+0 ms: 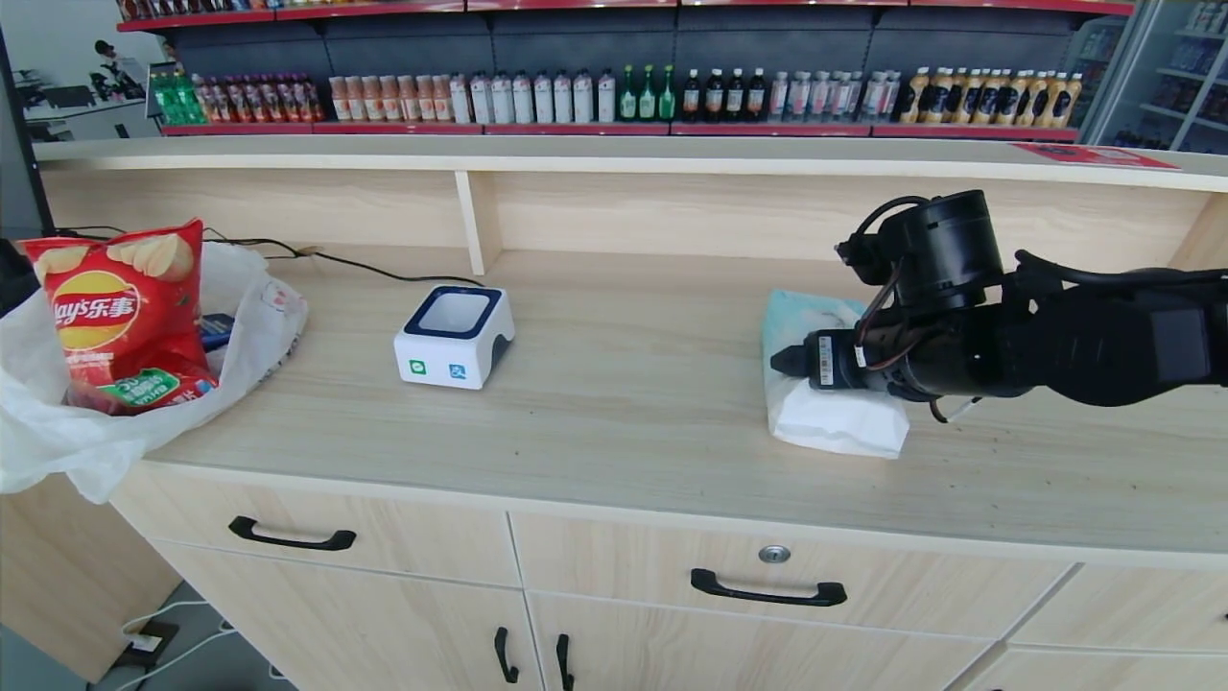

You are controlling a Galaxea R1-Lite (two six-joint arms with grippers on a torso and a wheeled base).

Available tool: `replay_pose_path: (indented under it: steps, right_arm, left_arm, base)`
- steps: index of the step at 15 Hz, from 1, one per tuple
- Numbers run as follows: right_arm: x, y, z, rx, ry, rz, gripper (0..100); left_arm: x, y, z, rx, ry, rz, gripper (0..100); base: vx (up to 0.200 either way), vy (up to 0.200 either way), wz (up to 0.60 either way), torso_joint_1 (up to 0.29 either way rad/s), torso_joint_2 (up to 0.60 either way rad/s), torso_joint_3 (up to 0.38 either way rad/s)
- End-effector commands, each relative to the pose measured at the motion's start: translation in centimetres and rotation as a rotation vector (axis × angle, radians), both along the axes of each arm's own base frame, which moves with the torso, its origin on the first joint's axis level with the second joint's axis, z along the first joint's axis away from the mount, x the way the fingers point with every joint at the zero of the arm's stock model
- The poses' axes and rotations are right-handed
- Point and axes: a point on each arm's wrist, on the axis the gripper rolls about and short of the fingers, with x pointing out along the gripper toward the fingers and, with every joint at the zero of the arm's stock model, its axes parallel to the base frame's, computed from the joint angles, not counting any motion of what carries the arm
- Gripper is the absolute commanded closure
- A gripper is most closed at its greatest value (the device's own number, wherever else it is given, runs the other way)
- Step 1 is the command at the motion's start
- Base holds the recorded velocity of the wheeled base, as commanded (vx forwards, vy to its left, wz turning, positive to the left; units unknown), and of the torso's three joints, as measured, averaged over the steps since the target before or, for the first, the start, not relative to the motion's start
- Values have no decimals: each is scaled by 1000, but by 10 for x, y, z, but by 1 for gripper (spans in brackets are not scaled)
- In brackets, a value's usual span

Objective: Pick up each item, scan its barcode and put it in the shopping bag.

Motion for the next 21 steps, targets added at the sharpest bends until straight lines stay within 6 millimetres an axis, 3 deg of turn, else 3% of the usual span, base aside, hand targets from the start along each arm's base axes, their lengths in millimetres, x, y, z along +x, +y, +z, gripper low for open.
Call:
replay_pose_path:
  steps: [1, 2, 3, 8, 12, 17, 21]
  right_arm:
    - [1, 1, -3, 7, 8, -5, 0]
    - [1, 1, -3, 18, 5, -24, 0]
    - [2, 1, 0, 23, -5, -44, 100]
    - [0, 6, 1, 61, -17, -60, 100]
    - [-11, 6, 19, 74, -66, -66, 100]
    - [-38, 8, 49, 102, -174, -69, 100]
    - [-92, 23, 74, 120, -278, -48, 100]
  left_arm:
    - [0, 0, 0, 1, -1, 0, 100]
    - [0, 0, 0, 1, -1, 0, 100]
    - [0, 0, 0, 2, -1, 0, 100]
    - [0, 0, 0, 4, -1, 0, 100]
    - [0, 0, 0, 4, -1, 0, 100]
    - [0, 0, 0, 2, -1, 0, 100]
    - [0, 0, 0, -2, -1, 2, 100]
  base:
    - [0, 0, 0, 0, 0, 0]
    - [0, 0, 0, 0, 0, 0]
    - [0, 0, 0, 0, 0, 0]
    - [0, 0, 0, 0, 0, 0]
    - [0, 0, 0, 0, 0, 0]
    - [0, 0, 0, 0, 0, 0]
    - [0, 0, 0, 0, 0, 0]
